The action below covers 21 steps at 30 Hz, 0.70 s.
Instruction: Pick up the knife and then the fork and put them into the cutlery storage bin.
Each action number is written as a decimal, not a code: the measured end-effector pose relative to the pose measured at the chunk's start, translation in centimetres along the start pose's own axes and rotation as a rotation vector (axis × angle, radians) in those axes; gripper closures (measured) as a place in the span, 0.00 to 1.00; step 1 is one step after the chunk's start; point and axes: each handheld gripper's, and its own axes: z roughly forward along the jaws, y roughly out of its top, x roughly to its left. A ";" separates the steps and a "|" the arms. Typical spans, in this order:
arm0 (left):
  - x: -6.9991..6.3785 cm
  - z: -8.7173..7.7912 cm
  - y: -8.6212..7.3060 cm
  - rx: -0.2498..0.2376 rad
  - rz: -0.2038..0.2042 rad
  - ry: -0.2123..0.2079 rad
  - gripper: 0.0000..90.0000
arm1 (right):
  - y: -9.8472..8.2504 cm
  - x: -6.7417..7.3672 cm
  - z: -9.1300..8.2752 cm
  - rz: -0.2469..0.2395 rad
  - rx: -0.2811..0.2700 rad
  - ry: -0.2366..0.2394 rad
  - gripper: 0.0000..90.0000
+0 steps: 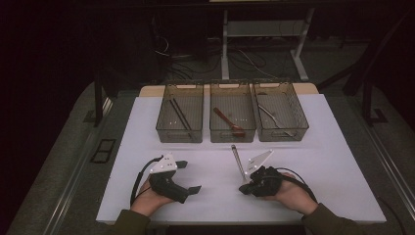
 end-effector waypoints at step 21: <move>0.0 0.0 0.0 0.001 0.000 0.002 0.00 | -1.0 -1.2 -1.3 0.029 0.055 -0.122 0.99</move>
